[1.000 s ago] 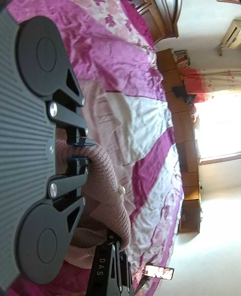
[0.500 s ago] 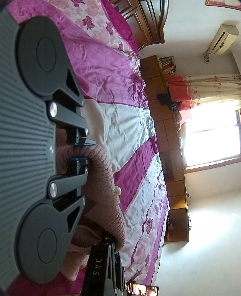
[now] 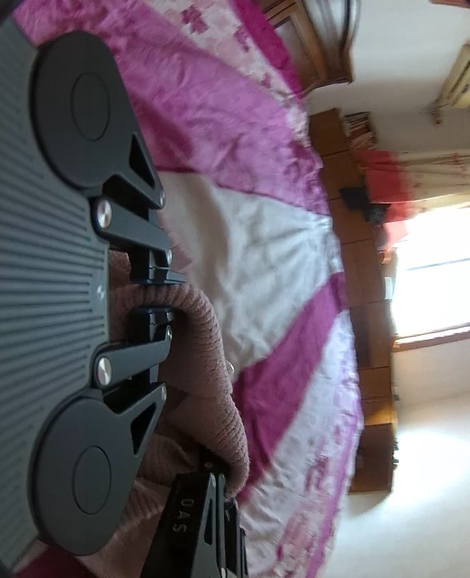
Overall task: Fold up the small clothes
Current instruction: 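Lift the hem with both tools and fold it toward the collar, then open both tools and release the folded hem onto the cardigan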
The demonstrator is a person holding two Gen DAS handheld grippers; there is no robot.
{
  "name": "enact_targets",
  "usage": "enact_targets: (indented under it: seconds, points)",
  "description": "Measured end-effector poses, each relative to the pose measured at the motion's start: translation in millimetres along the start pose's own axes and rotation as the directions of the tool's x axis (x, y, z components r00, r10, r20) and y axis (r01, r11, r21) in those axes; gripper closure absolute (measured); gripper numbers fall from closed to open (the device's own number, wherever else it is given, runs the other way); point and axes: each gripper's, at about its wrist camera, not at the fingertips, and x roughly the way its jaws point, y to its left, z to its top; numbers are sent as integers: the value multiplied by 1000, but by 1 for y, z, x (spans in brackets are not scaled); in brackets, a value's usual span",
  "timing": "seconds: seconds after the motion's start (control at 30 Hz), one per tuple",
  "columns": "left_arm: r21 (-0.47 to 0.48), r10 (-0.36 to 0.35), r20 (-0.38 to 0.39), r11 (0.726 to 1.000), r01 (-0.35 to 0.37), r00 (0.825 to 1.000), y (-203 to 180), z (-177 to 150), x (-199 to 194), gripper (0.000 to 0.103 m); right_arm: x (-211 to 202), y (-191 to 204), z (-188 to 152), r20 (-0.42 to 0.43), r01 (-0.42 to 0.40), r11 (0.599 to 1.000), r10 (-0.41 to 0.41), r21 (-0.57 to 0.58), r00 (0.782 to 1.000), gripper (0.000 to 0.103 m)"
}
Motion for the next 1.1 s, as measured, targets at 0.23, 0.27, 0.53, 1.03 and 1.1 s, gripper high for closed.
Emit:
enact_targets:
  seconds: [0.23, 0.27, 0.53, 1.03, 1.1]
  points:
    - [-40, -43, -135, 998, 38, 990, 3, -23, 56, 87, 62, -11, -29, -141, 41, 999, -38, 21, 989, 88]
    - [-42, -44, -146, 998, 38, 988, 3, -26, 60, 87, 69, -13, -33, -156, 48, 998, -42, 34, 987, 88]
    - [-43, -38, -162, 999, 32, 986, 2, -31, 66, 82, 86, -21, -41, -201, 33, 996, -17, 78, 979, 76]
    - [-23, -27, -123, 999, 25, 992, 10, -18, -4, 71, 2, -31, -41, -151, -7, 995, 22, 104, 988, 45]
    - [-21, -24, -121, 1000, 21, 992, 10, -18, -14, 71, -13, -33, -43, -139, -5, 995, 19, 103, 990, 45]
